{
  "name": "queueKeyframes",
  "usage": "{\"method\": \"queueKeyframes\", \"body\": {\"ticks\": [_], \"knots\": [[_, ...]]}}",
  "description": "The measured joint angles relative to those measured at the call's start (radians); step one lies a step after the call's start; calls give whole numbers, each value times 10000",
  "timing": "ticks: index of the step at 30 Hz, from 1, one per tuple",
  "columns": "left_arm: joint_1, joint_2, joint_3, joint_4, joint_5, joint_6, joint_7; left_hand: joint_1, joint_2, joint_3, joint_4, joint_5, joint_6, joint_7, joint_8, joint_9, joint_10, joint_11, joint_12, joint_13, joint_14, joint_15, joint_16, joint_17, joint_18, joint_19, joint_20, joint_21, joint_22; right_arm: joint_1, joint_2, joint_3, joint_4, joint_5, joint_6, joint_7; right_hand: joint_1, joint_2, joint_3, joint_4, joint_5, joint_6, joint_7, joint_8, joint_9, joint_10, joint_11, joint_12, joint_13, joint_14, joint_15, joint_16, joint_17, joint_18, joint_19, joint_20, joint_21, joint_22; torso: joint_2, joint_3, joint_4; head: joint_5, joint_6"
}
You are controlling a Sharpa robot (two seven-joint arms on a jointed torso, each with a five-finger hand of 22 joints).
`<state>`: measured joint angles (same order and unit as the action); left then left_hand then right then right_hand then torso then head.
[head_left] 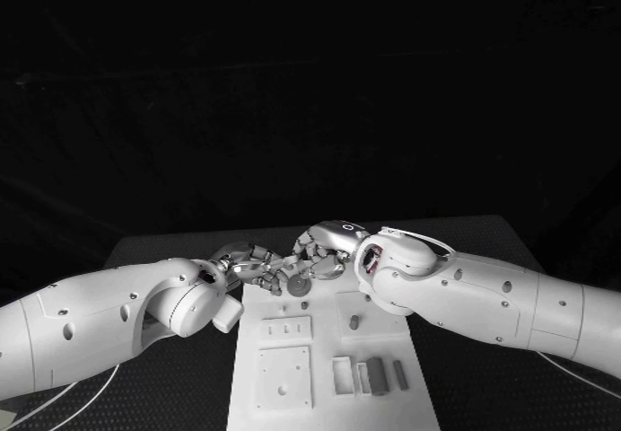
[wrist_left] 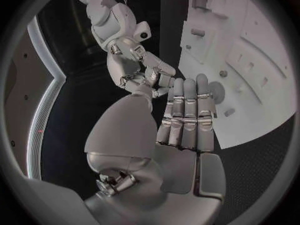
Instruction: Assemble the parts on the task board
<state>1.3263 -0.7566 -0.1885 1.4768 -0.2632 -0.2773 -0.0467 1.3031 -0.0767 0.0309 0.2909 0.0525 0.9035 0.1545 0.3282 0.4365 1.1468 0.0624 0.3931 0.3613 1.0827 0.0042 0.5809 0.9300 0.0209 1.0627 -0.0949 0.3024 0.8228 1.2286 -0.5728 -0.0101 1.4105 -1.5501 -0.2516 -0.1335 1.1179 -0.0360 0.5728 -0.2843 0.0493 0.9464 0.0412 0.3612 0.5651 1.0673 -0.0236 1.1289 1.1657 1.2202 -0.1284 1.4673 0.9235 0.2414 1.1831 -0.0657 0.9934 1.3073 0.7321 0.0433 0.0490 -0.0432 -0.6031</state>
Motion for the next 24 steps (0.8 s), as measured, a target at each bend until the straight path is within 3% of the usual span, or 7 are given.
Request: {"method": "queueKeyframes", "body": {"ticks": [17,22,24], "knots": [[-2,15,-3,106,116,21,-203,-75,160,-273,28,6,102,-14,-36,-24,0,-1,48,132,-22,-22,110,-56,-5,1,1,0,73,-32,134,0,59,98,-200,-196,39,-41,-2,-1,0,9,-9,0,0,15,-16,-1,-20,31,-28,0,3,0,16,17,0,0,25,12,-15,-12,-19],[-6,4,-10,158,264,11,-258,65,299,-297,5,6,131,-11,-29,-20,1,0,48,172,-22,-22,116,-74,-44,1,2,0,101,-34,196,5,33,111,-200,-232,40,-42,-3,-3,0,19,-19,0,0,15,-16,-1,-31,33,-27,0,3,0,38,-2,-1,0,25,9,-16,-25,-31],[-9,2,-13,177,348,3,-279,120,354,-330,-17,6,131,-11,-29,-30,1,-1,48,185,-22,-22,154,-79,21,2,2,0,107,-36,206,6,34,116,-198,-245,66,-67,-13,-13,0,23,-23,0,0,15,-16,-1,-32,46,-13,0,2,-1,56,-18,-1,0,26,6,-16,-29,-33]]}}
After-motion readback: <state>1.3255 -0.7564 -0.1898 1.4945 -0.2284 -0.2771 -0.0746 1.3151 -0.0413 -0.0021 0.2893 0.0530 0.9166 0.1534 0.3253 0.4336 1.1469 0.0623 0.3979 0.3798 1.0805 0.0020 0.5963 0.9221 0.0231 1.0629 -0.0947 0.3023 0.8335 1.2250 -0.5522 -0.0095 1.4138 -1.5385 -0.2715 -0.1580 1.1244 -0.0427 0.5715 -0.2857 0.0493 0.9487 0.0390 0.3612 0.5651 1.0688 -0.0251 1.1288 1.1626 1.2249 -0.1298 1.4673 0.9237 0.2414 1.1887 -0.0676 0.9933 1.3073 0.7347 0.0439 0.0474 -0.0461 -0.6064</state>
